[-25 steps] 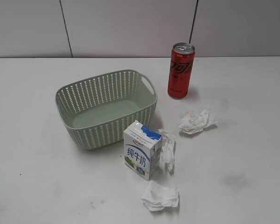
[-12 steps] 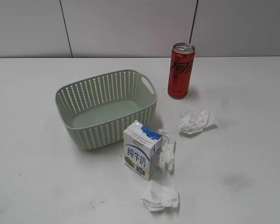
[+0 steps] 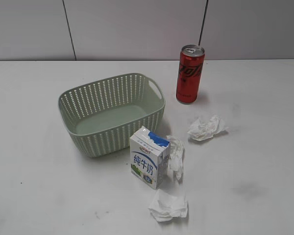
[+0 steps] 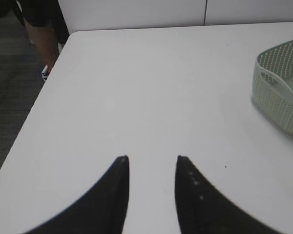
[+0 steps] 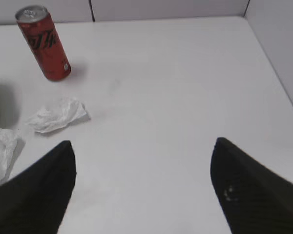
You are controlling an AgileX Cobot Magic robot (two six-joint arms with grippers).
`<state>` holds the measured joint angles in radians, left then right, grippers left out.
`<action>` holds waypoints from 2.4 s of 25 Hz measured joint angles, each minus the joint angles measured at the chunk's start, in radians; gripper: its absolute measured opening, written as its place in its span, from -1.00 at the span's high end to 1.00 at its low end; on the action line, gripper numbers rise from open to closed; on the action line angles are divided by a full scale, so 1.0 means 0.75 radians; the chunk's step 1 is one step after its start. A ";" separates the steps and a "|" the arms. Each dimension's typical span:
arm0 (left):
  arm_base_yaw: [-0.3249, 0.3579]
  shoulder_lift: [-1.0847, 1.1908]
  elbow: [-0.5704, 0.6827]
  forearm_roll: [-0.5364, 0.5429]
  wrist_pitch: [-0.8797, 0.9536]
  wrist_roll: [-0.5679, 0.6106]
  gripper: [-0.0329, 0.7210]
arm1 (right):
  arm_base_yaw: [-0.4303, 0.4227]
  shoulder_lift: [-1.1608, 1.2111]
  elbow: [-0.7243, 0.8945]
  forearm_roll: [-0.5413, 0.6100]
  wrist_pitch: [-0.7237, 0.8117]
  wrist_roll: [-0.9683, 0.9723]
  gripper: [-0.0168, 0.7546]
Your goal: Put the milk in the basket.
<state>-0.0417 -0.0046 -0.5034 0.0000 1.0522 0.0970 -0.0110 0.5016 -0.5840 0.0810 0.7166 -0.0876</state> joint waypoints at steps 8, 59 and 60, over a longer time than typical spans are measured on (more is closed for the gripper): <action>0.000 0.000 0.000 0.000 0.000 0.000 0.28 | 0.211 0.503 -0.316 0.050 0.159 -0.218 -0.77; 0.000 0.000 0.000 0.000 0.000 0.000 0.28 | 1.163 2.187 -1.327 -0.139 0.492 -0.013 -0.44; 0.000 0.000 0.000 0.000 0.000 0.000 0.28 | 1.163 2.190 -1.327 -0.135 0.492 -0.012 -0.35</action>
<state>-0.0417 -0.0046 -0.5034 0.0000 1.0522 0.0970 0.8609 2.1439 -1.5796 -0.0200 1.0854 -0.0965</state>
